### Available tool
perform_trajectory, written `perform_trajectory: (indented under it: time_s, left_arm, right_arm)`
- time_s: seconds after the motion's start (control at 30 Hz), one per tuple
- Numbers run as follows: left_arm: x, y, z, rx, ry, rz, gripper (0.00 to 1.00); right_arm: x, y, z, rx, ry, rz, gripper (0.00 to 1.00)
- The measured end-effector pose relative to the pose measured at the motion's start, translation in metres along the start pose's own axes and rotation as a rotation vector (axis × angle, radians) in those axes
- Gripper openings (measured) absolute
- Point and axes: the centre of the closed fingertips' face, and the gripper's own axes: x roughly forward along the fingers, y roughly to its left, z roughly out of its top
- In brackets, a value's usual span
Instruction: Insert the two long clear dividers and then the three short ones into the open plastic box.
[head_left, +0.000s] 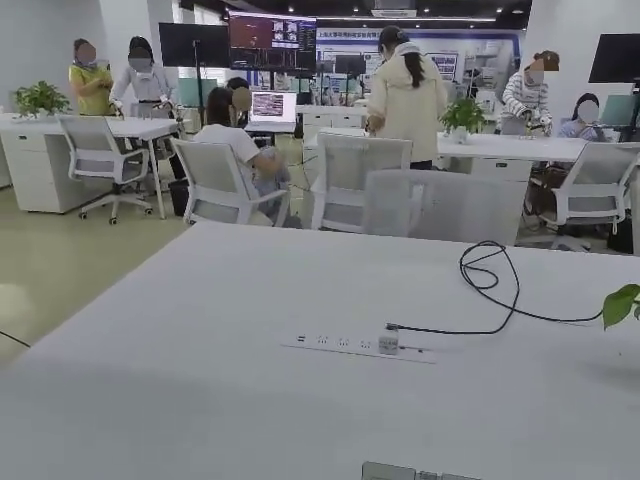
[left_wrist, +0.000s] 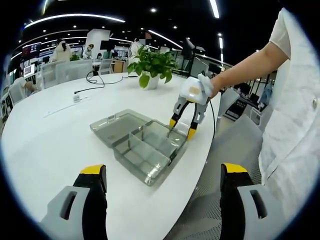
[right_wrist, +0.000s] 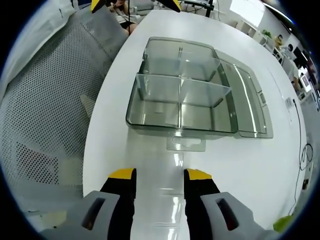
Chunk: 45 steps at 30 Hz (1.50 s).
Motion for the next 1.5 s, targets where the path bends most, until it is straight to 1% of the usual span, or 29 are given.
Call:
perform_trajectory:
  time_s: [0.03,0.1,0.33,0.47,0.53,0.63,0.7,0.83,0.93,1.1,1.2,1.27,1.3,1.33,1.4,1.47,1.5]
  left_arm:
    - [0.0,0.0,0.0,0.001,0.001,-0.001,0.97]
    - [0.0,-0.001,-0.001,0.003,0.003,-0.004,0.97]
    - [0.0,-0.001,-0.002,0.005,0.008,-0.006,0.97]
    - [-0.001,-0.002,-0.002,0.012,0.012,-0.008,0.97]
    - [-0.001,-0.002,-0.001,0.015,0.009,-0.008,0.96]
    - [-0.001,-0.002,0.0,0.017,0.007,-0.008,0.96]
    - [-0.002,-0.003,0.0,0.019,0.008,-0.011,0.96]
    - [-0.002,-0.004,0.003,0.026,0.004,-0.014,0.96]
    - [-0.001,-0.004,0.006,0.026,-0.004,-0.015,0.96]
    - [-0.002,-0.006,0.017,0.005,-0.029,-0.019,0.94]
    - [-0.002,-0.007,0.029,-0.03,-0.064,-0.023,0.91]
    - [-0.001,-0.009,0.037,-0.06,-0.089,-0.032,0.89]
    - [0.0,-0.01,0.042,-0.083,-0.105,-0.036,0.89]
    - [0.001,-0.011,0.047,-0.124,-0.123,-0.043,0.88]
    - [0.002,-0.012,0.057,-0.15,-0.148,-0.057,0.86]
    - [0.003,-0.013,0.063,-0.156,-0.152,-0.061,0.85]
    - [0.005,-0.015,0.068,-0.169,-0.155,-0.066,0.83]
  right_arm:
    - [0.0,-0.001,0.0,0.001,0.001,-0.002,0.38]
    - [0.0,-0.001,0.0,0.001,0.003,-0.002,0.33]
    - [0.0,-0.001,0.001,0.004,0.006,-0.001,0.33]
    - [0.0,-0.001,0.0,0.013,0.013,-0.009,0.33]
    - [-0.003,-0.002,0.0,0.018,0.014,-0.019,0.33]
    - [-0.008,-0.003,0.001,0.038,0.0,-0.038,0.33]
    - [-0.012,-0.004,0.0,0.052,0.006,-0.054,0.33]
    - [-0.02,-0.005,-0.002,0.072,-0.004,-0.076,0.33]
    - [-0.029,-0.007,-0.002,0.095,-0.014,-0.115,0.33]
    - [-0.046,-0.009,0.004,0.117,-0.046,-0.164,0.33]
    - [-0.06,-0.009,0.012,0.124,-0.073,-0.204,0.33]
    - [-0.07,-0.009,0.019,0.12,-0.09,-0.228,0.33]
    - [-0.074,-0.008,0.022,0.121,-0.099,-0.238,0.33]
    - [-0.079,-0.008,0.028,0.112,-0.112,-0.252,0.33]
    - [-0.088,-0.005,0.04,0.1,-0.13,-0.271,0.33]
    - [-0.096,-0.003,0.052,0.086,-0.153,-0.287,0.33]
    - [-0.1,-0.002,0.058,0.083,-0.162,-0.294,0.33]
